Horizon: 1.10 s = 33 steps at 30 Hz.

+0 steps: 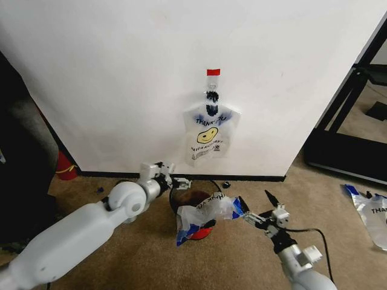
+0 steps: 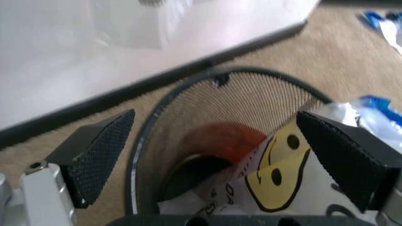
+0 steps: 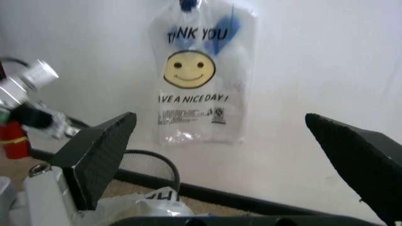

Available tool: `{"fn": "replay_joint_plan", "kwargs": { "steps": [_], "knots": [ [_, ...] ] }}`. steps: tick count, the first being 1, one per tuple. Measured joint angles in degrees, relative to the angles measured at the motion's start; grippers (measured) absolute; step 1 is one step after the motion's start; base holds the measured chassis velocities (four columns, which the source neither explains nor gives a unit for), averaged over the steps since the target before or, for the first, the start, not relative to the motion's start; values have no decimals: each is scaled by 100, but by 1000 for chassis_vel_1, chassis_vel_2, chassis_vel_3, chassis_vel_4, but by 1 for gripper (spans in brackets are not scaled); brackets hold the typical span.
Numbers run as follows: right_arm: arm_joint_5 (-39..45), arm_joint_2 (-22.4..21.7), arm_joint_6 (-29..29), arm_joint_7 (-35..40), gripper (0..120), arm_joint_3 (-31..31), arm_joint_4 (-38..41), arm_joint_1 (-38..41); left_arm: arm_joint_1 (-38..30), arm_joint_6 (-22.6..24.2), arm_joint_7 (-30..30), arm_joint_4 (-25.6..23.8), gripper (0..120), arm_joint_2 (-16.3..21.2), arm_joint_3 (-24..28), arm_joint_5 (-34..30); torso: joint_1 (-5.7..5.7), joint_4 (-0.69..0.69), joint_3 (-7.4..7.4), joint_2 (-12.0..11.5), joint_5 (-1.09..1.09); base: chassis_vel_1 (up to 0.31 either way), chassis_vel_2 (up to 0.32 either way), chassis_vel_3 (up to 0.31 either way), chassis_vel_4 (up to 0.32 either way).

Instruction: Pick up the garbage bag from the wall and place it over the trash bin.

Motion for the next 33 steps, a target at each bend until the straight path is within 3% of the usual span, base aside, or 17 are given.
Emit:
{"fn": "replay_joint_plan", "kwargs": {
  "steps": [8,18,24,33],
  "knots": [
    [13,65,106,-119,100,240,236,-456,-657,243,347,880,100,-314,371,279,0,0,0,0,3,0,0,0,0],
    [87,-21,19,-95,100,244,391,-460,-964,330,627,1404,96,-368,708,651,-1,1,-1,0,2,0,0,0,0],
    [56,-28,-38,-38,100,240,406,-464,-1007,623,844,1589,85,-437,813,721,-1,1,-1,1,3,0,0,0,0],
    [68,-36,-84,59,100,260,399,-460,-986,765,861,1808,53,-640,829,658,-1,0,-1,1,2,0,0,0,0]
  ]
}}
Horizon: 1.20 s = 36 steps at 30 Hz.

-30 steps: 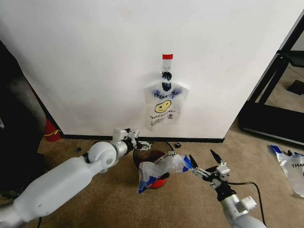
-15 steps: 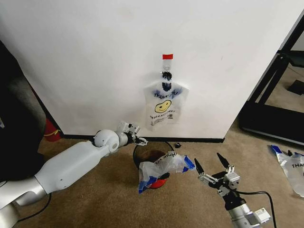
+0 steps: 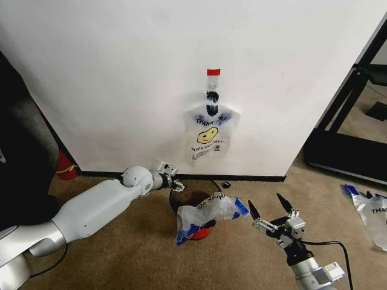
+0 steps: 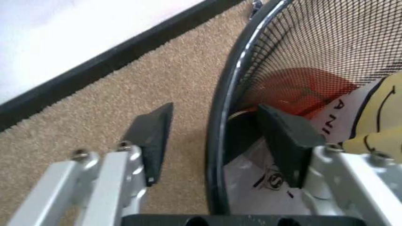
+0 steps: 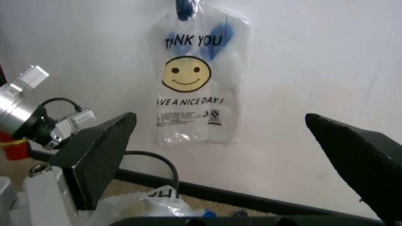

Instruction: Pick up the garbage bag from the wall and place it over the trash bin.

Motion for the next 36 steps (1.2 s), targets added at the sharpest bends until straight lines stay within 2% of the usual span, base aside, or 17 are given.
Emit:
{"fn": "replay_joint_plan", "kwargs": {
  "steps": [3,4,11,12,15,21,28,31,33,36],
  "knots": [
    [2,-2,-2,26,100,2,-25,16,0,53,-14,13,41,-13,-11,-91,0,0,0,0,1,0,0,0,0],
    [2,-2,-2,26,100,2,-25,16,0,53,-14,13,41,-13,-11,-91,0,0,0,0,1,0,0,0,0],
    [8,8,-7,68,100,-13,-82,69,90,168,-90,-13,11,13,-44,-189,0,0,0,0,0,0,0,0,0],
    [8,8,-7,68,100,-13,-82,69,90,168,-90,-13,11,13,-44,-189,0,0,0,0,0,0,0,0,0],
    [2,19,-6,74,100,-28,-88,67,118,179,-119,-51,1,15,-66,-222,0,-1,0,0,-1,0,0,0,0],
    [9,19,-30,115,100,-37,-86,87,178,225,-252,-195,1,95,-189,-416,0,-1,0,0,-2,0,0,0,0],
    [14,44,-85,189,100,-113,-98,160,310,502,-758,-672,0,322,-548,-1173,0,1,0,0,0,0,0,0,0],
    [10,53,-100,211,100,-147,-106,184,579,629,-1549,-1028,0,359,-1027,-1832,0,0,0,0,1,0,0,0,0],
    [5,55,-103,218,100,-155,-112,190,664,636,-1782,-1127,0,359,-1165,-2008,0,0,0,0,0,0,0,0,0],
    [-14,62,-116,235,100,-194,-123,203,1087,646,-2454,-1558,0,353,-1807,-2465,0,1,0,0,0,0,0,0,0]
  ]
}}
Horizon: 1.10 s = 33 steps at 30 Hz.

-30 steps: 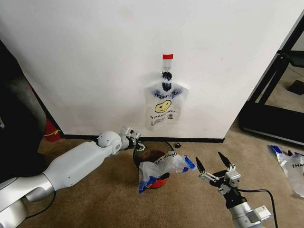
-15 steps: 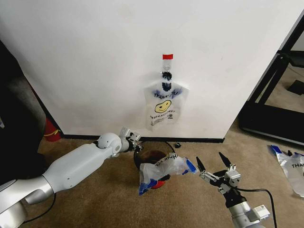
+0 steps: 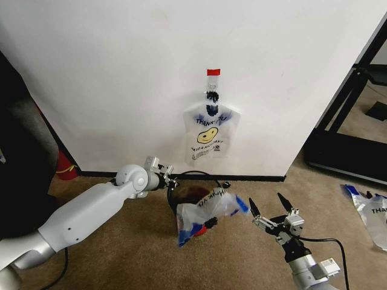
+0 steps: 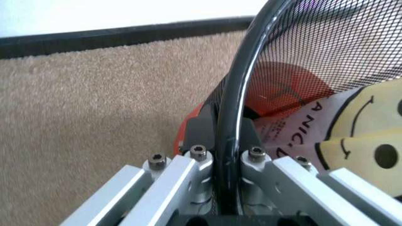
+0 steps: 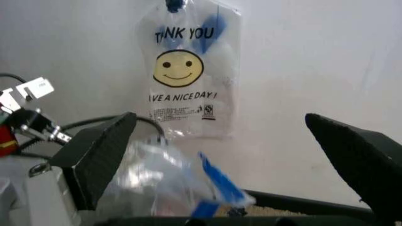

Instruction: Pick up the garbage bag from the wall and place it over the trash bin.

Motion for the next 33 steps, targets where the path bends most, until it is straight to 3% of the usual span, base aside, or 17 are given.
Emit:
{"fn": "replay_joint_plan", "kwargs": {
  "steps": [5,8,16,24,33],
  "knots": [
    [-15,13,-33,34,100,-42,0,16,491,-2,-696,-221,0,-232,-807,-282,0,0,0,0,1,0,0,0,0],
    [-18,12,-70,71,100,-47,4,39,889,-62,-1469,-323,0,-485,-1272,-559,0,-1,0,0,0,0,0,0,0],
    [-17,49,-100,106,100,-21,17,33,1694,-600,-2603,-790,0,-698,-1755,-900,0,0,0,0,0,0,0,0,0],
    [-60,137,-84,101,100,-28,14,-33,2261,-1259,-3033,-1077,0,-865,-2042,-488,0,1,0,0,1,0,0,0,0],
    [-128,156,-82,101,100,-86,44,-73,2670,-1488,-3086,-1176,0,-1242,-2048,-184,0,-1,0,0,0,0,0,0,0]
  ]
}}
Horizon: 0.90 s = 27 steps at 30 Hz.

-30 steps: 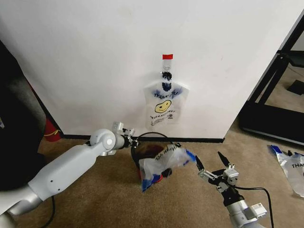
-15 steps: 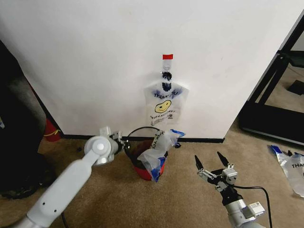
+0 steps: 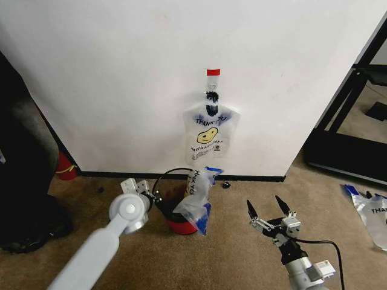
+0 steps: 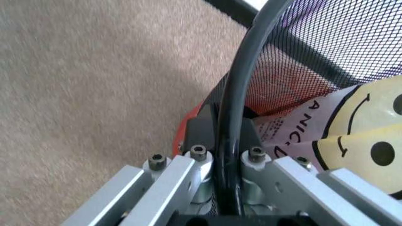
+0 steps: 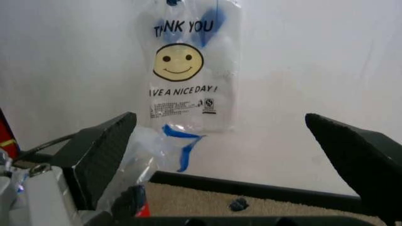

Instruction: Pick up the garbage bag from the wall and place it over the trash bin.

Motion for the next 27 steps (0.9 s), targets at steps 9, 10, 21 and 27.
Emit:
{"fn": "replay_joint_plan", "kwargs": {
  "steps": [9,10,21,27],
  "knots": [
    [-50,-2,5,0,100,-13,15,-58,197,-217,117,106,0,-160,44,492,0,0,0,0,0,0,0,0,0],
    [-51,-2,8,-1,100,-20,12,-58,221,-249,136,128,0,-164,49,576,0,0,0,0,0,0,0,0,0],
    [-68,-2,8,2,100,-91,8,-30,319,-283,278,270,0,-196,21,634,0,1,0,0,1,0,0,0,0],
    [-68,-4,5,4,100,-81,19,-41,456,-162,424,118,14,-186,13,626,0,0,1,0,-3,0,0,0,0]
  ]
}}
